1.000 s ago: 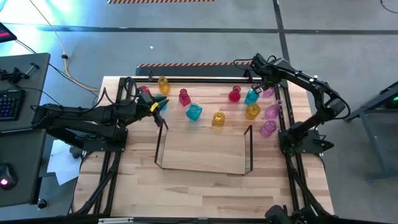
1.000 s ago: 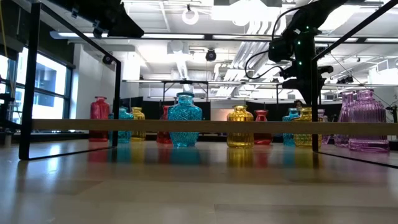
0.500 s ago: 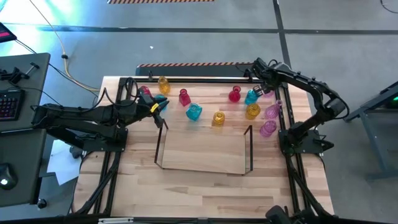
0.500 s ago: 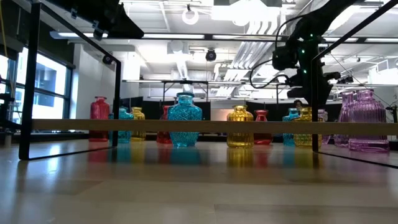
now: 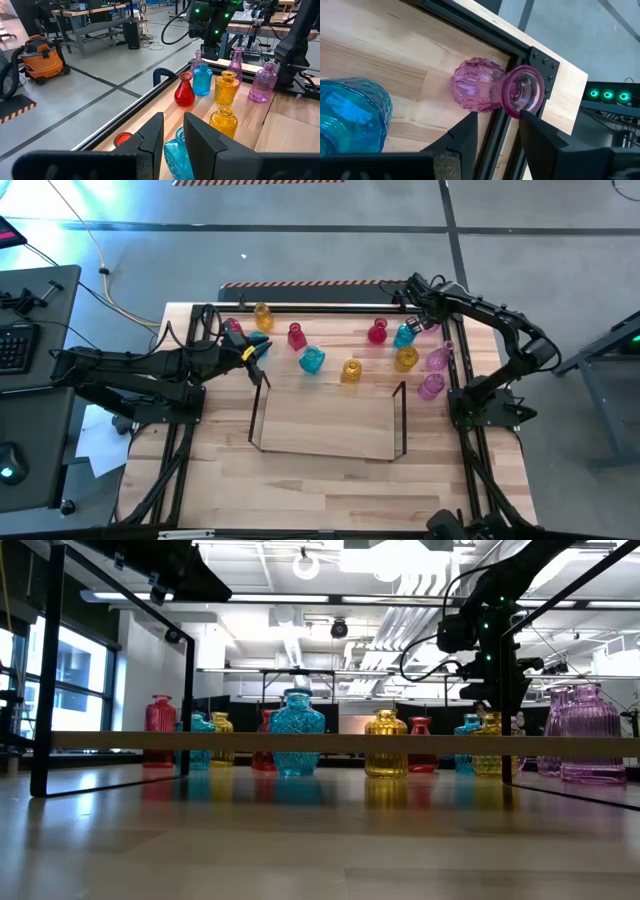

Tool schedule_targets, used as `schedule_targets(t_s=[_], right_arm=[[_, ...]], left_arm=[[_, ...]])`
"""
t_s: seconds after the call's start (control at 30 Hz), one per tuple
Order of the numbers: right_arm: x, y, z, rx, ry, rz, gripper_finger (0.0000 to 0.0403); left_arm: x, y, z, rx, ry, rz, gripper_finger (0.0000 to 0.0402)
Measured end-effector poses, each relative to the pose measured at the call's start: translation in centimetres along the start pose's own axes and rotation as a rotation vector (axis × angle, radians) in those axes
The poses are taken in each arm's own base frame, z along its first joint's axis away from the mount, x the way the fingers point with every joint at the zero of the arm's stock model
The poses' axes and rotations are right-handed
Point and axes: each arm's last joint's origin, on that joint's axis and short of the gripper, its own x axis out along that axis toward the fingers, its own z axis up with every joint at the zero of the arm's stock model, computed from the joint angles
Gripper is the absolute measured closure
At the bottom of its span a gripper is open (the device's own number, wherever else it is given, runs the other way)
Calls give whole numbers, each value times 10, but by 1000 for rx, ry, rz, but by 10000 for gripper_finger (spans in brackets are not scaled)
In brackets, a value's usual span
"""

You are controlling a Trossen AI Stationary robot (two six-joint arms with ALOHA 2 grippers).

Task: Sort vases onto shelf
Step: Put the top violet vase on the shelf

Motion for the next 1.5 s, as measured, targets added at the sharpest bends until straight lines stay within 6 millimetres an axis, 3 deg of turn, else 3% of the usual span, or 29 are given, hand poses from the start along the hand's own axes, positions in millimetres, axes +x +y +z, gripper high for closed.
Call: schedule_targets(t_s=[0.47,0.77,1.5], right_arm=[[-1,1,0,-27,-10,-37,277],[-17,2,13,-27,-85,-18,277],[-2,-13,17,57,-22,42,277]], left_arm=[[0,0,0,0,-1,0,335],[0,0,0,-1,-1,1,335],[0,0,0,-11,1,-9,335]])
